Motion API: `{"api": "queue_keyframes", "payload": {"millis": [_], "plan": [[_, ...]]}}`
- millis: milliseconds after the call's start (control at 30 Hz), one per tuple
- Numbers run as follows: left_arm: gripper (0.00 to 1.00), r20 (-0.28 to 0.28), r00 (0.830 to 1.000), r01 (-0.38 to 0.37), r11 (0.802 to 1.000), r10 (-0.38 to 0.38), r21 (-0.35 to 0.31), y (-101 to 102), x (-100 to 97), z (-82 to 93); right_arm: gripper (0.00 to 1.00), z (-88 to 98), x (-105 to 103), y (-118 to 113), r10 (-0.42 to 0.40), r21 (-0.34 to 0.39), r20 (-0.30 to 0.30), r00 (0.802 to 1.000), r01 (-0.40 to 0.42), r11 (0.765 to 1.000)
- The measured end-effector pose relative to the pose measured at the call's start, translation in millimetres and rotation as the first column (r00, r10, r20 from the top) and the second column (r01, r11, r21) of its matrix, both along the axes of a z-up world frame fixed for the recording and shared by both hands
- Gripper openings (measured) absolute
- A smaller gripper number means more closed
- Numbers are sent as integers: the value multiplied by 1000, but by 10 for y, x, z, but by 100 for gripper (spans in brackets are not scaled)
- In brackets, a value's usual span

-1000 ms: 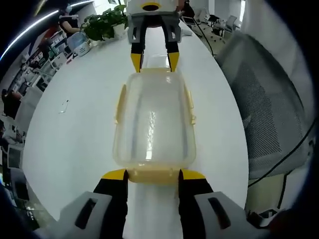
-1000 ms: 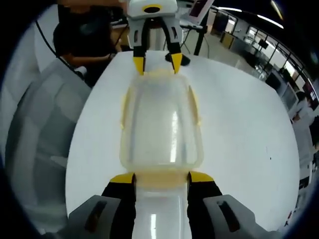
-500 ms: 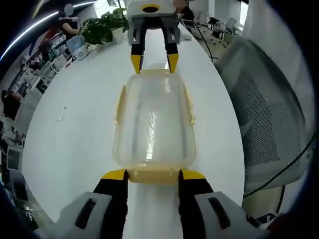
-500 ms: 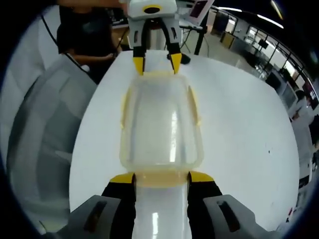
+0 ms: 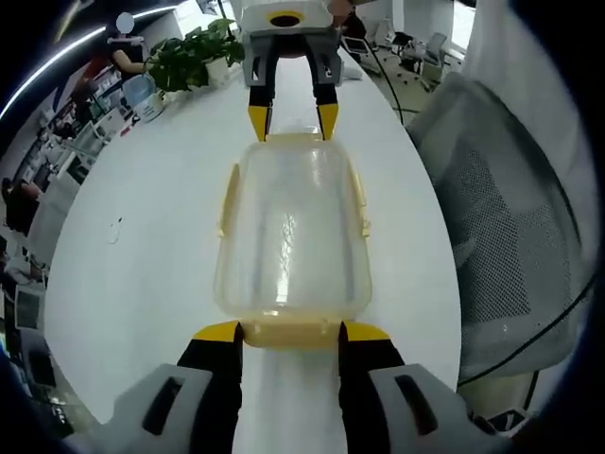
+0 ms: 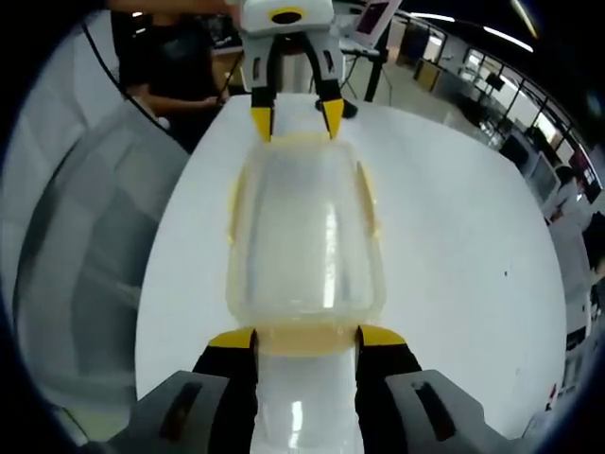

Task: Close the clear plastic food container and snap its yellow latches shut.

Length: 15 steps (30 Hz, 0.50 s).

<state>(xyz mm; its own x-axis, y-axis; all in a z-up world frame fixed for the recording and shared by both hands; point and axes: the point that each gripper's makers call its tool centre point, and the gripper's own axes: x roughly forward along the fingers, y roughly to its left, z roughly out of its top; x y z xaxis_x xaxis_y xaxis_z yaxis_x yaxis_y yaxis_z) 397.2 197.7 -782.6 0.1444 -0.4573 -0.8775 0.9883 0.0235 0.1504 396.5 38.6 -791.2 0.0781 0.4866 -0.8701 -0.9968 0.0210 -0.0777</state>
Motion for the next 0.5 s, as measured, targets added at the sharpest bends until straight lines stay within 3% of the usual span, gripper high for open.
{"api": "queue_keyframes", "payload": {"millis": [500], "plan": [[39, 21, 1000, -2, 1000, 3, -15, -270, -48, 95, 38, 63, -22, -268, 1, 15, 8, 1000, -1, 1000]]}}
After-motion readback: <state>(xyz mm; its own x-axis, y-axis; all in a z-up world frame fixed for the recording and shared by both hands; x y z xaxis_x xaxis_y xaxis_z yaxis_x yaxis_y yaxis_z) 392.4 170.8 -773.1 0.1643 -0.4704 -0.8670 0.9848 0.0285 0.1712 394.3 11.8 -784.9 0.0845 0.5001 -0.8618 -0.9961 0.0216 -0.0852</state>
